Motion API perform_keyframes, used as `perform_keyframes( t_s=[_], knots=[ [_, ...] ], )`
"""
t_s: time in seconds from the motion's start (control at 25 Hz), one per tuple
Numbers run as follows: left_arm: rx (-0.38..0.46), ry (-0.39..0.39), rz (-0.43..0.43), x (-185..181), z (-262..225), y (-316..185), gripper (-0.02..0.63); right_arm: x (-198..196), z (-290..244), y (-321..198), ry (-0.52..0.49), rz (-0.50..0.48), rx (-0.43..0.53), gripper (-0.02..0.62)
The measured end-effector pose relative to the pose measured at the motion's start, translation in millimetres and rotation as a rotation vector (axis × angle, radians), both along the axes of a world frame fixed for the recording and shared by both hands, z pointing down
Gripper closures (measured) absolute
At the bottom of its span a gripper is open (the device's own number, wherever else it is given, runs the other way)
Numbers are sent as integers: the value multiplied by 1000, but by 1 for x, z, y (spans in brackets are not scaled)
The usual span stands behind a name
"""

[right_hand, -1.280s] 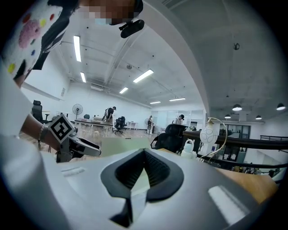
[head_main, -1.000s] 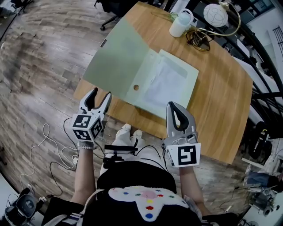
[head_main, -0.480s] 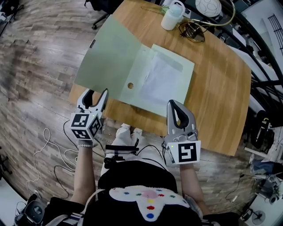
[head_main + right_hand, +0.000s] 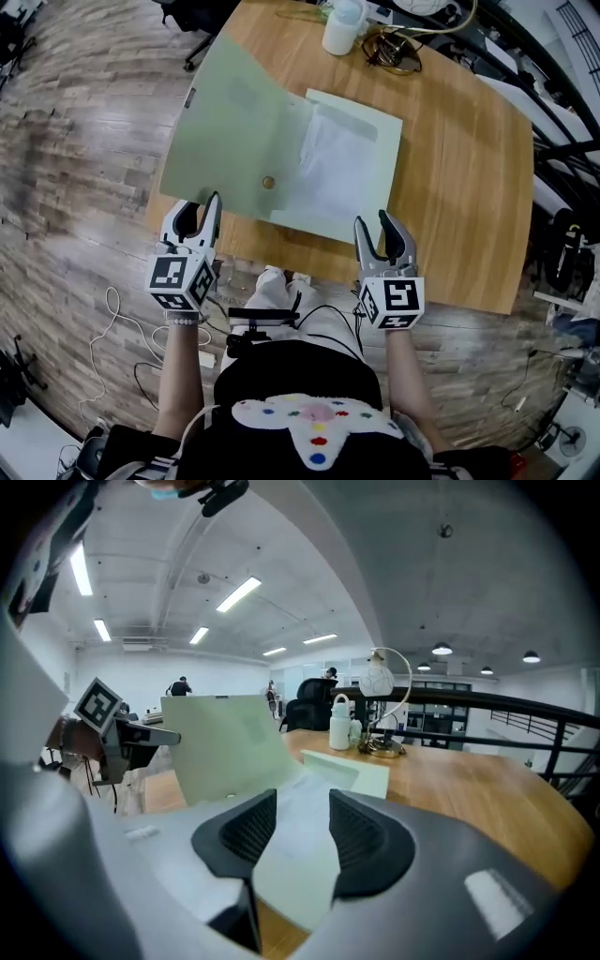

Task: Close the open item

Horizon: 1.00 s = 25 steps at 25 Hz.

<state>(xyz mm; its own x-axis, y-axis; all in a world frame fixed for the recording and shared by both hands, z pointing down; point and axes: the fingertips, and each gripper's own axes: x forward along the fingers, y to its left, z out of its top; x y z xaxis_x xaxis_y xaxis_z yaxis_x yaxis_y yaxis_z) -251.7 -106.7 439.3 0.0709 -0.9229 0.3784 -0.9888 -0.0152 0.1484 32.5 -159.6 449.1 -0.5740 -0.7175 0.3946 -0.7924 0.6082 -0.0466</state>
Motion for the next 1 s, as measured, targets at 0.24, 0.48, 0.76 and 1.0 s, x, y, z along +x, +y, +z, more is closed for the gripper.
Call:
perform_keyframes(
  t_s=[0.24, 0.48, 0.76, 1.0],
  knots=[
    [24, -60, 27, 16, -17, -5, 549, 33, 38, 0, 6, 110, -85, 414],
    [34, -147, 124, 42, -24, -7, 552, 52, 68, 6, -28, 180, -163, 411],
    [59, -280, 259, 89, -42, -11, 560, 60, 80, 12, -70, 188, -178, 411],
    [34, -388, 405, 134, -39, -14, 560, 57, 82, 11, -102, 181, -172, 425]
  ],
)
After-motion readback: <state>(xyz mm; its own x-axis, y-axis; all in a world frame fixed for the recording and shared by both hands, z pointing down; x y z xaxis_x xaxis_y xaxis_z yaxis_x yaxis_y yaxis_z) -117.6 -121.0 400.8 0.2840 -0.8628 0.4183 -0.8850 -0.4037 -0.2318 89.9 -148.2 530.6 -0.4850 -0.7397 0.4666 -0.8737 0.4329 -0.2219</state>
